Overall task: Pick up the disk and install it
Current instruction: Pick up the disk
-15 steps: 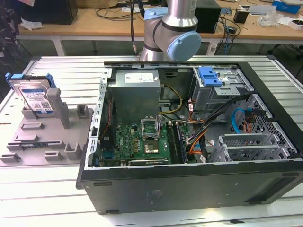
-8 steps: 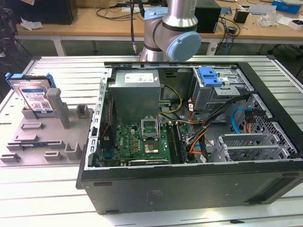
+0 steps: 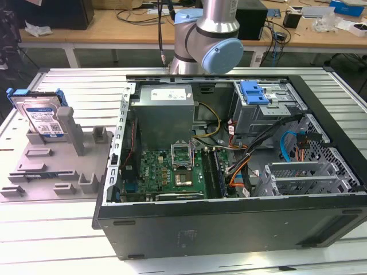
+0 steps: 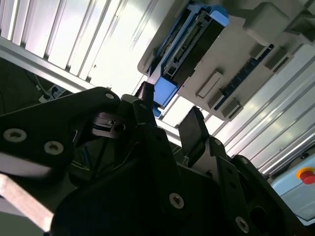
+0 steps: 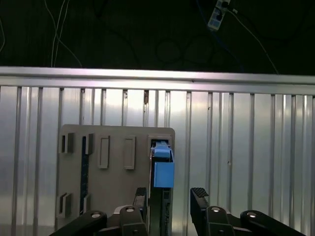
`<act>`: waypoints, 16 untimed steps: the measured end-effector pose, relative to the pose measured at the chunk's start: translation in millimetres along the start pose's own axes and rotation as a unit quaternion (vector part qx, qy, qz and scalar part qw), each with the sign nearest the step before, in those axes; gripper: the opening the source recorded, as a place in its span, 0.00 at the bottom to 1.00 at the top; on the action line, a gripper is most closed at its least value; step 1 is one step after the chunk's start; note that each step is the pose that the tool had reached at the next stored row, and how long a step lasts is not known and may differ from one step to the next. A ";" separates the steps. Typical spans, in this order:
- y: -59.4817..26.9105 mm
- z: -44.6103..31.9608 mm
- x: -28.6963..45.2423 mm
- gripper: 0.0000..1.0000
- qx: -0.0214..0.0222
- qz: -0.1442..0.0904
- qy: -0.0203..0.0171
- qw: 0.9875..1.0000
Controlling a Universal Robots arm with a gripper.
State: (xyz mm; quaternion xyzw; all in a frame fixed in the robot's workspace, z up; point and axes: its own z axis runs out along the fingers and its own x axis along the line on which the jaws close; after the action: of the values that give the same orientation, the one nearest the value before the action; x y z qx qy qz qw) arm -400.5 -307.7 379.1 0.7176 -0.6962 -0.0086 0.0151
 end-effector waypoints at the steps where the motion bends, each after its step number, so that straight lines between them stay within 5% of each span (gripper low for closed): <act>1: 0.0 0.1 0.0 0.48 0.002 0.000 0.000 1.000; 16: 0.5 4.7 0.0 0.48 0.003 0.000 0.000 1.000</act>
State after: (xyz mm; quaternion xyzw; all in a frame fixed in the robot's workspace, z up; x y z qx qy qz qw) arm -401.2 -307.7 374.4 0.7178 -0.6961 -0.0066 0.0130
